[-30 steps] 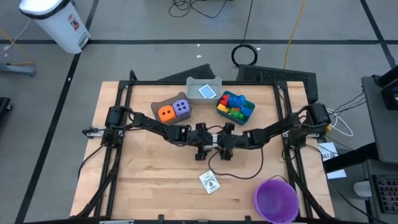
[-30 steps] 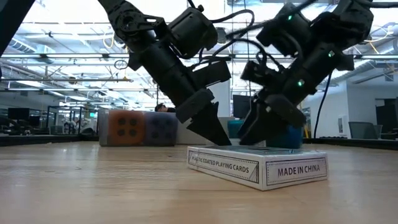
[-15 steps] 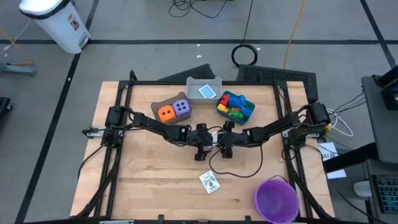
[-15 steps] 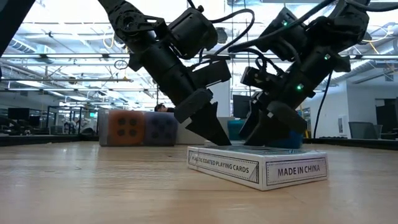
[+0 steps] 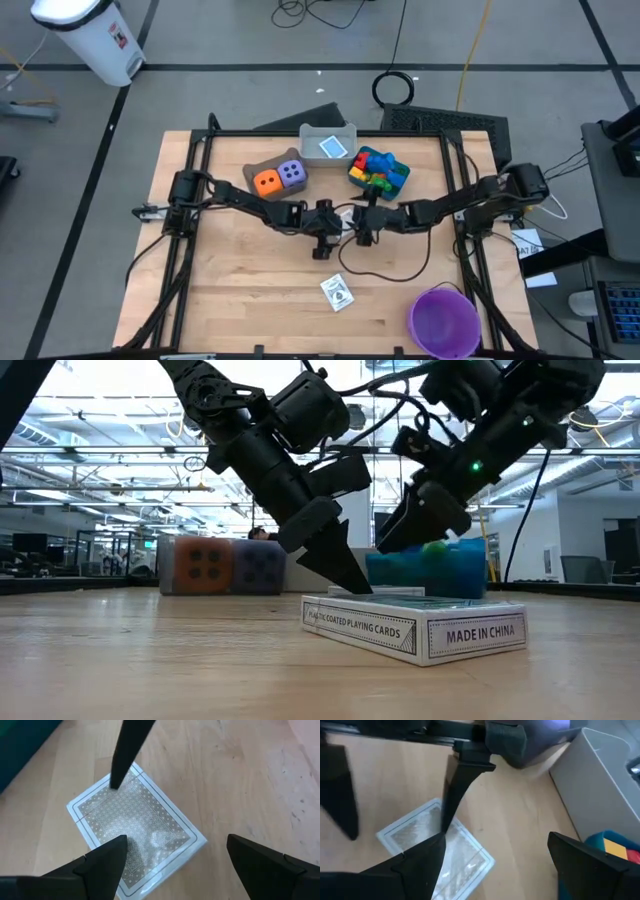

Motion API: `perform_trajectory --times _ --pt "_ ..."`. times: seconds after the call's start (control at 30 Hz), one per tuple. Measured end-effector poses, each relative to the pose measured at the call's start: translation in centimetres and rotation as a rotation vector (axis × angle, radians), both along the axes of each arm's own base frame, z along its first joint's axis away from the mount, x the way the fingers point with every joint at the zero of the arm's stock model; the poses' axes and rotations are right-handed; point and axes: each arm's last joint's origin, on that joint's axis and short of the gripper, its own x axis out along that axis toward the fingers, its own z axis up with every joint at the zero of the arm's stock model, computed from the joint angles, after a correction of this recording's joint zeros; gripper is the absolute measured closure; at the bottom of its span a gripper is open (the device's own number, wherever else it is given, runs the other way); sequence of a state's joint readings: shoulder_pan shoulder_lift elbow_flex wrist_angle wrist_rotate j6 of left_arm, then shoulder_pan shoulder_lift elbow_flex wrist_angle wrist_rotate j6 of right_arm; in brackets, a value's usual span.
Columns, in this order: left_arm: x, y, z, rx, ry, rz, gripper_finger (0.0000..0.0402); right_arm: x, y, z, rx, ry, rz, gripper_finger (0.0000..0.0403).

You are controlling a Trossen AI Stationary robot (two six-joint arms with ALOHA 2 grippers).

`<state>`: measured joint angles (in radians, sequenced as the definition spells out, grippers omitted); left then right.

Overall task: Pick & Place Toys
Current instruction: Put the brown deck of cards into the gray bin

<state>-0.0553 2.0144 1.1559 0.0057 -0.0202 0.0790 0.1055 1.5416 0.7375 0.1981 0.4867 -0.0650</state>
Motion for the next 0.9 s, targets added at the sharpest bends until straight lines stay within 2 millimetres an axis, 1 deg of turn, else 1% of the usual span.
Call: perform_trajectory --times 0.1,0.27,0.4,0.43,0.5,0.6,0.73,0.8,0.9 --pt "0.0 0.0 0.2 0.012 -0.005 0.037 0.0055 -0.2 0.1 0.3 0.048 0.007 0.038 0.0062" --pt "-0.2 0.4 1.7 -0.057 -0.026 0.151 0.0055 -0.5 0.2 -0.2 0.175 0.015 -0.006 0.0062" --pt "-0.5 0.5 3.5 -0.028 -0.056 0.127 0.0055 -0.5 0.1 -0.4 0.272 0.022 0.015 0.0062" --pt "-0.6 0.3 3.7 -0.016 -0.053 0.111 0.0055 -0.5 0.1 -0.4 0.282 0.021 0.023 0.0062" --pt "-0.8 0.2 3.7 -0.001 -0.038 0.094 0.0055 -0.4 0.0 -0.4 0.292 0.020 0.027 0.0062" --pt "-1.0 0.3 3.4 0.070 -0.002 0.108 0.0055 -0.6 -0.3 -1.0 0.295 0.027 0.016 0.0062" --pt "-1.3 1.5 2.8 0.194 0.045 0.176 0.0055 -1.2 -0.5 -1.9 0.269 0.065 0.026 0.0062" --pt "-1.3 2.0 2.8 0.199 0.045 0.185 0.0055 -1.6 -0.5 -2.3 0.259 0.080 0.038 0.0062" --pt "-1.2 2.9 2.9 0.143 0.031 0.238 0.0055 -2.0 -0.5 -2.7 0.263 0.070 0.041 0.0062"
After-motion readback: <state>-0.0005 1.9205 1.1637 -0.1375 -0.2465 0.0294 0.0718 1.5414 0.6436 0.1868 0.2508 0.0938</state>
